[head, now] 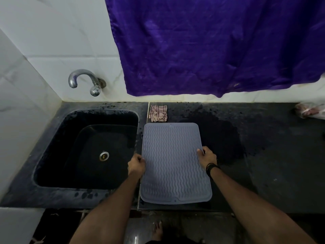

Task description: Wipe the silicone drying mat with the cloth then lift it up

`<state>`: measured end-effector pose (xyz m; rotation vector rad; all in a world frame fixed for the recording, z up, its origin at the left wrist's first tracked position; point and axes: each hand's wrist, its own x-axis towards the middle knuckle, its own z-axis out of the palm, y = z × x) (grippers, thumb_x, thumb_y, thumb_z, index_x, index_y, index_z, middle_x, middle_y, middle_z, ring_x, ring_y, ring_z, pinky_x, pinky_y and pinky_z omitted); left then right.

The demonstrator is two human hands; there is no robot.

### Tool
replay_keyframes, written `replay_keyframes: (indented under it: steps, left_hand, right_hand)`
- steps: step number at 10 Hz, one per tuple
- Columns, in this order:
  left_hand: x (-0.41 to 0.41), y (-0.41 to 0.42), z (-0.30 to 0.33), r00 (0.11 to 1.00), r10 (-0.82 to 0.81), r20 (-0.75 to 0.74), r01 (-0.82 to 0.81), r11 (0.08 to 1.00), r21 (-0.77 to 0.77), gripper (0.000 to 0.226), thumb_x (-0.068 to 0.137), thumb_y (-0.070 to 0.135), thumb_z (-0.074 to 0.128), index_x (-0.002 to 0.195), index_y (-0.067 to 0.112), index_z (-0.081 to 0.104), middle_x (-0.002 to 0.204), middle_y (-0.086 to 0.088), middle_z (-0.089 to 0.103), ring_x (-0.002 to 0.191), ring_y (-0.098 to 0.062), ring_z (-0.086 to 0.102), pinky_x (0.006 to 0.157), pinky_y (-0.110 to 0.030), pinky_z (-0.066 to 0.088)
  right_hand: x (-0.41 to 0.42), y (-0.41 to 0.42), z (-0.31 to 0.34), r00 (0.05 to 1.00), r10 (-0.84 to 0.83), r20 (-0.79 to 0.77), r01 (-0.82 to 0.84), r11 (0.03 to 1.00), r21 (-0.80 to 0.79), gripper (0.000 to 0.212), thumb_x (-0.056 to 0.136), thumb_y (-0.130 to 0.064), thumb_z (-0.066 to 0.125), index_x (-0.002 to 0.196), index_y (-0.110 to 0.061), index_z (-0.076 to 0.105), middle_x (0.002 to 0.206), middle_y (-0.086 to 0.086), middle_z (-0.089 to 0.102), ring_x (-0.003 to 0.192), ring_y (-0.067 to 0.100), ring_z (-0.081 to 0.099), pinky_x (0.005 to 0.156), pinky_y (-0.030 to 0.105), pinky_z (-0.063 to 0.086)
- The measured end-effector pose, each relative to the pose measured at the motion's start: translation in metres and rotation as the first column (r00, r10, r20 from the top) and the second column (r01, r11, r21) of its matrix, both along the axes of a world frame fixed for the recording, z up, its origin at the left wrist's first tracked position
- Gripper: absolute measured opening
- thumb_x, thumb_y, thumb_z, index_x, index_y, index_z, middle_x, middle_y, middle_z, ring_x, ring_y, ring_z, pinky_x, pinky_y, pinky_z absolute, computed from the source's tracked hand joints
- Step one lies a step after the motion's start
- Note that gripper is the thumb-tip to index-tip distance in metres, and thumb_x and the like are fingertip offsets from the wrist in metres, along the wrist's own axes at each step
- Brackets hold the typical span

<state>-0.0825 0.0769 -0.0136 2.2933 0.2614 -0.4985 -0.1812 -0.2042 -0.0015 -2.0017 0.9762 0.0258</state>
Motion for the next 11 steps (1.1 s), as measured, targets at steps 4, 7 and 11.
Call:
replay_keyframes:
  steps: [4,7,11]
  left_hand:
    - [0.002,0.000,-0.001,0.997,-0.038,-0.064,0.045,0.994,0.104,0.018,0.101,0.024,0.055,0.112,0.010,0.059,0.117,-0.016,0.063,0.100,-0.032,0.061,0.079,-0.035,0.046]
    - [-0.017,-0.004,-0.002,0.856,-0.470,0.213,0.347,0.830,0.437,0.058,0.102,0.028,0.050,0.156,0.015,0.031,0.161,-0.013,0.027,0.144,-0.032,0.032,0.115,-0.046,0.035]
    - [-0.005,-0.027,0.025,0.695,-0.709,-0.119,0.690,0.611,0.387,0.073,0.107,0.051,0.032,0.162,0.025,-0.009,0.168,-0.008,-0.019,0.155,-0.026,-0.016,0.125,-0.048,-0.009]
  right_hand:
    - [-0.002,-0.001,-0.001,0.995,-0.027,-0.097,0.018,0.996,-0.091,0.036,0.098,-0.040,0.049,0.119,-0.012,0.054,0.107,0.018,0.065,0.091,0.032,0.063,0.078,0.043,0.056]
    - [-0.006,0.013,-0.005,0.891,0.385,-0.239,-0.453,0.744,-0.491,0.066,0.094,-0.041,0.049,0.149,-0.016,0.022,0.154,0.009,0.023,0.138,0.029,0.027,0.112,0.047,0.030]
    - [0.021,0.022,0.016,0.725,0.547,-0.417,-0.668,0.706,-0.236,0.072,0.100,-0.053,0.028,0.155,-0.018,-0.002,0.163,0.006,-0.008,0.150,0.025,-0.006,0.121,0.052,0.002]
